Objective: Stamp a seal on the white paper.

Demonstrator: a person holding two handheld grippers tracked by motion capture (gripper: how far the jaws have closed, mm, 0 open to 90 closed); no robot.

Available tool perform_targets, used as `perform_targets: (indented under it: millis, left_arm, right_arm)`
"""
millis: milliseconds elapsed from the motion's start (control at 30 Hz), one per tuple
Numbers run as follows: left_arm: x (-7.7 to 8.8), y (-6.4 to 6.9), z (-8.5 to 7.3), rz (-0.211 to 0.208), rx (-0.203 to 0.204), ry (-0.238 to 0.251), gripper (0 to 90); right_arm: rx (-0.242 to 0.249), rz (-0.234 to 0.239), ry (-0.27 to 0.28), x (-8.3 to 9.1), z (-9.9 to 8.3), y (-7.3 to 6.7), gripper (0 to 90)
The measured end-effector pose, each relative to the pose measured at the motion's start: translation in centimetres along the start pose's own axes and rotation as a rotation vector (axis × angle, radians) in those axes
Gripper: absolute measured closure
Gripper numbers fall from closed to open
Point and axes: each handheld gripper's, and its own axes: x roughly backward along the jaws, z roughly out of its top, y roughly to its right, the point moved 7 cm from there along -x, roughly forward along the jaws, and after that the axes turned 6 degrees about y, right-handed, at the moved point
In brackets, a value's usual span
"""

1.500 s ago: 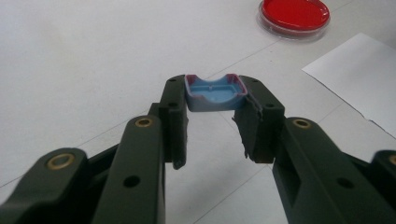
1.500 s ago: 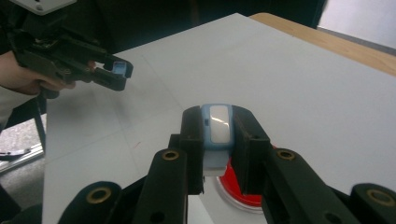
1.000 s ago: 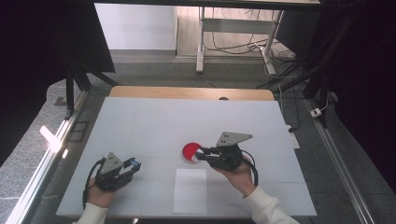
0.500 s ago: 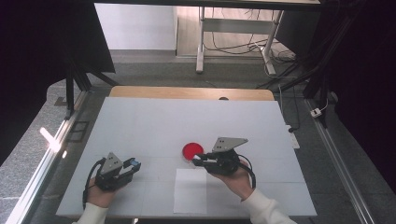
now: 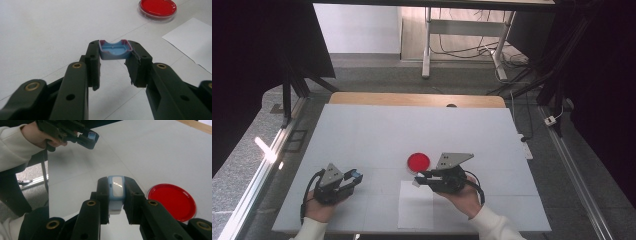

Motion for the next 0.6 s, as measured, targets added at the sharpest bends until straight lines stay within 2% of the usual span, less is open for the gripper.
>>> perform_targets:
  millis: [300, 600]
  left_arm:
    - [0.0, 0.0, 0.0, 0.0, -0.001, 0.0, 64.6]
    - [0.0, 0.0, 0.0, -0.002, 0.001, -0.001, 64.6]
  right_arm:
    - [0.019, 0.022, -0.026, -0.2, -0.7, -1.1, 75.8]
    - [0.044, 0.013, -0.072, -1.1, -1.8, -0.9, 75.8]
